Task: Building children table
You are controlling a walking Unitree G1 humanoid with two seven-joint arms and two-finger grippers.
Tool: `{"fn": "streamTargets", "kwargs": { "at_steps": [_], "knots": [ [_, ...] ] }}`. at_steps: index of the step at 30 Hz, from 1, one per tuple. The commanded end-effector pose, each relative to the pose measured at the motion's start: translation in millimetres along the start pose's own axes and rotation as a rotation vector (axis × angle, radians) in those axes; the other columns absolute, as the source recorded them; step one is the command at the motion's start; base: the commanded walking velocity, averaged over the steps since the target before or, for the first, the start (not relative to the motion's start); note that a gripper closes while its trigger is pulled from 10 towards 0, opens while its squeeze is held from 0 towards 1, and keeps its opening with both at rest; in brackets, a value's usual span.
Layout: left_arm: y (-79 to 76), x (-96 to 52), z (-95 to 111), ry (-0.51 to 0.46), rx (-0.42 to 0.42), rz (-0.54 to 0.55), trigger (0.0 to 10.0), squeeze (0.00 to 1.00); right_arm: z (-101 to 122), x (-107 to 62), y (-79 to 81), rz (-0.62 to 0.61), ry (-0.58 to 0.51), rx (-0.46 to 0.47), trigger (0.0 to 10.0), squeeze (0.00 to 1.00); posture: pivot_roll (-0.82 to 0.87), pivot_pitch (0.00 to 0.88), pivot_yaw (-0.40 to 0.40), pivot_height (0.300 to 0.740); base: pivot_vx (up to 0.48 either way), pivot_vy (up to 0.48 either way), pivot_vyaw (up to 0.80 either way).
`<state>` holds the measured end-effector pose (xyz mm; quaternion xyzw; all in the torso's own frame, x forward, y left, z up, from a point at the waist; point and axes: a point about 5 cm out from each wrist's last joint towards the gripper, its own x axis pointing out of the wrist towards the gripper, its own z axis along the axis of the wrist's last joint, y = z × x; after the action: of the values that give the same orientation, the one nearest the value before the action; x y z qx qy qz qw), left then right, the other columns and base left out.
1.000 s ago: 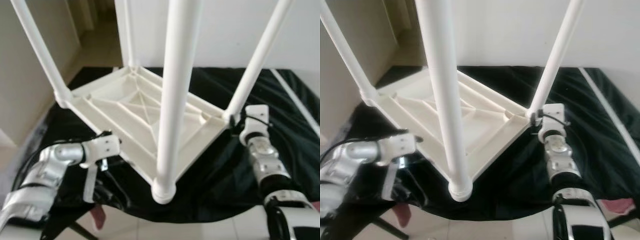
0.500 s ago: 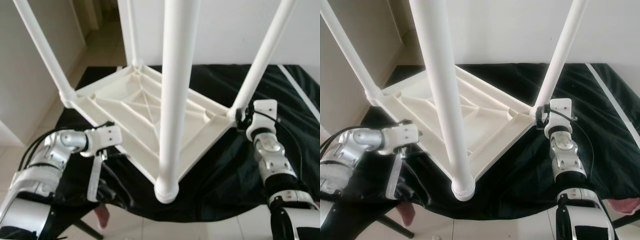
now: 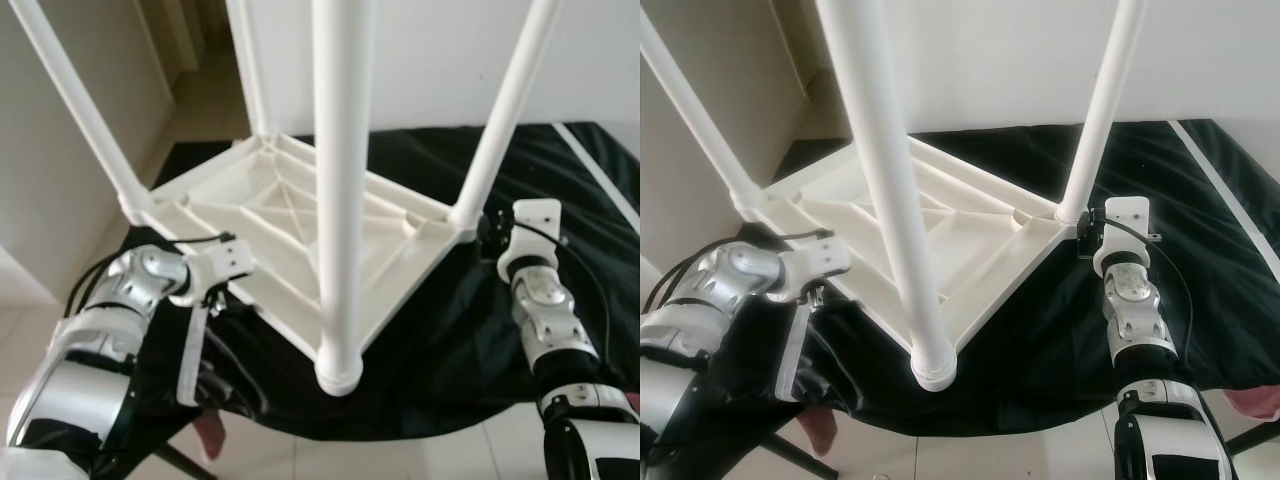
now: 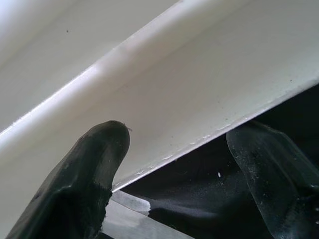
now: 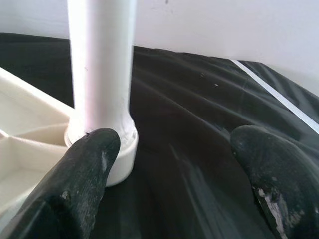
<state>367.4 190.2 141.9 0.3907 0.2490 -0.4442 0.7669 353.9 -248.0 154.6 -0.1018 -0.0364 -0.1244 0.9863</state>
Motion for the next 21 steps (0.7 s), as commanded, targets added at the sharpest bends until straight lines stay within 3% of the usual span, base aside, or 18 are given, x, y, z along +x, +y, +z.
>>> {"fn": "streamTargets", "kwargs": {
  "at_steps": [1,9,18,21],
  "knots": [
    [-4.6,2.5,-23,0.084,-0.104,0.053,10.0,0.00,-3,-1.7,1.4,-0.003,0.018,0.009,10.0,0.00,-0.05,0.033,0.094,0.740,0.000,0.000,0.00],
    [-10.2,21.9,-12,0.022,-0.405,0.123,10.0,0.00,-8,-6.8,2.5,-0.018,0.025,0.020,10.0,0.00,-0.05,0.042,0.103,0.740,0.000,0.000,0.00],
    [-3.3,20.9,-8,-0.018,-0.518,0.221,10.0,0.00,-6,-6.4,5.6,-0.015,0.023,0.020,10.0,0.00,-0.04,0.047,0.103,0.740,0.000,0.000,0.00],
    [-6.3,21.5,1,-0.062,-0.449,0.176,10.0,0.00,-5,-6.2,7.1,-0.008,0.020,0.022,10.0,0.00,-0.04,0.046,0.100,0.740,0.000,0.000,0.00]
  ]
}}
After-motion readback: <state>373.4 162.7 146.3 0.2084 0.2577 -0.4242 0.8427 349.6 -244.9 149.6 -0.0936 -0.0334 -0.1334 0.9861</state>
